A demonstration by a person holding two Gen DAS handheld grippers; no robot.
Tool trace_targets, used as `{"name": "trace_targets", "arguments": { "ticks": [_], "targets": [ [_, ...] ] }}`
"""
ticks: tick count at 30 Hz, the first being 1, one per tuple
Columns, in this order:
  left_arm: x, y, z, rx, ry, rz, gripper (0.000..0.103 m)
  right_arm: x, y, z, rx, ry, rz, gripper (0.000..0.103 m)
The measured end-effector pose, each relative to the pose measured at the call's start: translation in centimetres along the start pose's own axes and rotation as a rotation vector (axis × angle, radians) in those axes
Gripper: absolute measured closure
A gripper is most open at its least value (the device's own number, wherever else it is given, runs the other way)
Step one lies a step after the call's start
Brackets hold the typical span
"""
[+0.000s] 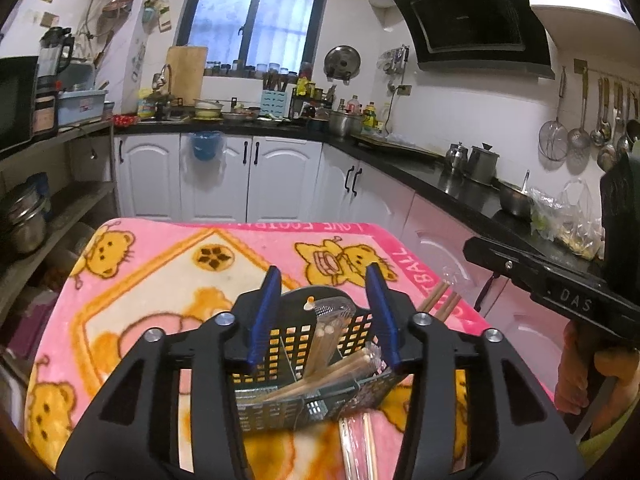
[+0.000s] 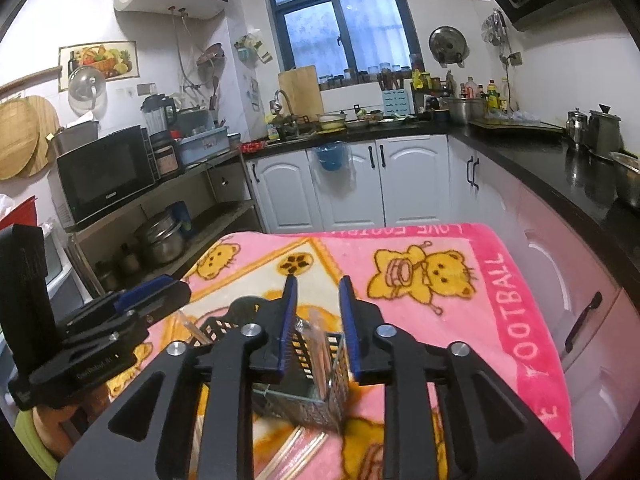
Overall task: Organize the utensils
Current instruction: 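Open the left tool over the caddy while the right tool releases its chopstick into it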
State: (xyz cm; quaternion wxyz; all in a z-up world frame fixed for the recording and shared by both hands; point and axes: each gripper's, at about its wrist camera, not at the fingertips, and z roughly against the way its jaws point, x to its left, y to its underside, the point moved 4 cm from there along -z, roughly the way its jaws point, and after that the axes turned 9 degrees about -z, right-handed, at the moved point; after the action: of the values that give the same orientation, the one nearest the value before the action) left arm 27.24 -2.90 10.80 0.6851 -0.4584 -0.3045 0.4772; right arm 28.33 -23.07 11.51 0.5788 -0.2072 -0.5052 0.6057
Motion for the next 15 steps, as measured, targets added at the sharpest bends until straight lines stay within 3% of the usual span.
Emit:
{"name": "trace_targets", "arguments": {
  "ticks": [5,9,15],
  "targets": [
    [0.7,0.0,1.0,-0.001,-0.007,0.021,0.054,-0.2,0.6,1.2,-0.004,0.000,-0.007,0.060],
    [1.1,0.1,2.0,-0.005,0.001,0.046,0.045,-0.2,1.2,1.9,0.002,0.002,0.001,0.060],
    [0.7,0.5,3.8,-0.029,-0.012,0.034,0.036,0.5,2.5,3.3,-0.001,0.012,0.047,0.051]
  ]
}}
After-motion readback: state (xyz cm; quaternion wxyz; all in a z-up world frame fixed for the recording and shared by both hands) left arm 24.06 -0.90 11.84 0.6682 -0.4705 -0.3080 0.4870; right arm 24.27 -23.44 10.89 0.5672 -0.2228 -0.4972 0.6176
